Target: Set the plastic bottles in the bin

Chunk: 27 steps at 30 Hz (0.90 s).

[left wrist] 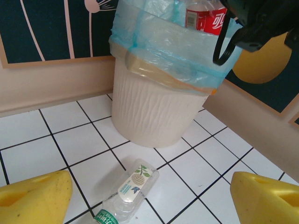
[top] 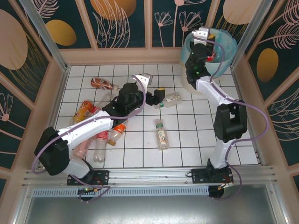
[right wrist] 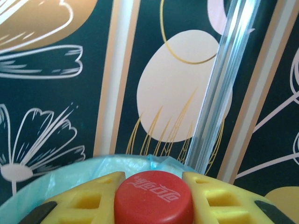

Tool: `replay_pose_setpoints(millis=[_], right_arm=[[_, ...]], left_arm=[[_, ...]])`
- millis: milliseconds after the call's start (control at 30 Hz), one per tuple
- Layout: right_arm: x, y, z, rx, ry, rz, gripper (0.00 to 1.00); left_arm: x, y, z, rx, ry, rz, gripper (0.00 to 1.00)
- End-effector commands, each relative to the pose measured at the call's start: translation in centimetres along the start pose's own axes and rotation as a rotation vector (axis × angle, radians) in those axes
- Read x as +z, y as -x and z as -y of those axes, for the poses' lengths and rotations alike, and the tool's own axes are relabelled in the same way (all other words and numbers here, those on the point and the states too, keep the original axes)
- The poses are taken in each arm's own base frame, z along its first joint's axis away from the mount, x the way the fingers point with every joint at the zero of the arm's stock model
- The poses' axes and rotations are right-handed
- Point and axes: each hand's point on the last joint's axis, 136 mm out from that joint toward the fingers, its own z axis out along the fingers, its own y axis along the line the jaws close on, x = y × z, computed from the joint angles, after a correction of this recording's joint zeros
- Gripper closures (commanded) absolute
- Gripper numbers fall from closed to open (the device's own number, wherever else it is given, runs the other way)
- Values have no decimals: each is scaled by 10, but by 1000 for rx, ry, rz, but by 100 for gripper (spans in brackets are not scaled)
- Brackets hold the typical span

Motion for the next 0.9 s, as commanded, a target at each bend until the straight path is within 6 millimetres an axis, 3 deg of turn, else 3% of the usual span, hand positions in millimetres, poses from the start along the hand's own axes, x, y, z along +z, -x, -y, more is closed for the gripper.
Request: replay_pose_setpoints(millis=[0,100,267,333,700,867], right_arm=[[-11,35,28,43,-91,53,100],[-12,34,35,86,-107,34,90],[-8,33,28,166,-51,-54,54],[-4,34,25,174,-37,-94,47],[4,25,22,175,-6,-177,34],[3,31,11,209,75,-195,36]], left_arm=[[1,6,4,-14,-9,14,12],[1,5,3,-16,-6,10,12],[1,6,3,-17,-3,7,12],[0,7,3,-19,-4,11,12],[0,9,5,-30,-10,10,12],[2,5,3,-28,-2,1,12]])
